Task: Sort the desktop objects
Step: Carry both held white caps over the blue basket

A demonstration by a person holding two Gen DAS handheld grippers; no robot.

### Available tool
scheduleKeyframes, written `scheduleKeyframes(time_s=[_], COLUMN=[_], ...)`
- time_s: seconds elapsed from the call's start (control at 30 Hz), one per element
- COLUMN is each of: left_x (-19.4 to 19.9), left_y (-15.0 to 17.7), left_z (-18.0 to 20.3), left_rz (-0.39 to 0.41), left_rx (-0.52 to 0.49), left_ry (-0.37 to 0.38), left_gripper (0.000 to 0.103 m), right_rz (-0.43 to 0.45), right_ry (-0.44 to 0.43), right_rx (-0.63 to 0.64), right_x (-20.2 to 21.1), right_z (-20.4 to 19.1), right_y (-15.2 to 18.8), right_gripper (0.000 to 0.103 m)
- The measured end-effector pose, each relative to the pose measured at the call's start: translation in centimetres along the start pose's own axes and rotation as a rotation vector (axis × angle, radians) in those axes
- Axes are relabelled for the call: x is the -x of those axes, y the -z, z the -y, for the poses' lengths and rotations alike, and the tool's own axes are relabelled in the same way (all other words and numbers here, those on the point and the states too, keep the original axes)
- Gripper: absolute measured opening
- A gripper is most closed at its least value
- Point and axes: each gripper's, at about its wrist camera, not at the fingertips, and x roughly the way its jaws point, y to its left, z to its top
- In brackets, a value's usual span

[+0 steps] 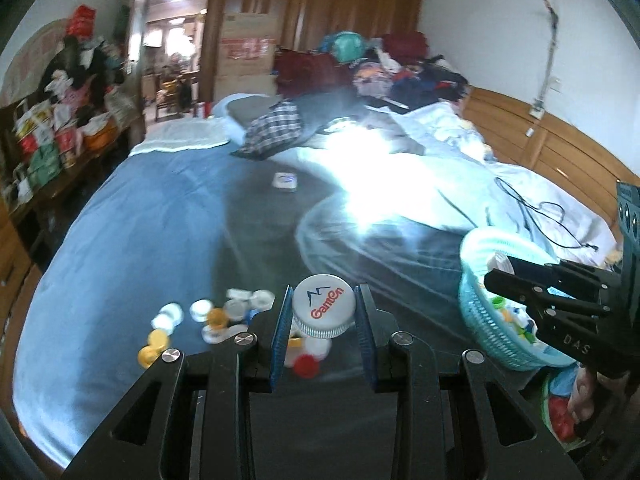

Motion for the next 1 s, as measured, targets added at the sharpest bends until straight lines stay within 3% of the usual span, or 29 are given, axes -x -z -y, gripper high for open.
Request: scheduleKeyframes(time_s=[0.67,1.0], left_x=[-2.5,-4.2], left_y=[-5.5,-6.3], left_z=[15.2,21.9], left_rz=[-0.01,-0.037], left_rx=[-0.166,-0.244], left_ry=[0.187,0.247], left_gripper=[0.026,0.026], right_rz=[0.028,0.027], right_ry=[0.146,0.203], right_rx=[-0.121,-0.187], right_x=[5.3,7.3], right_z=[10.3,15.5], right_y=[1.0,2.5], right_gripper=[0.032,0.032])
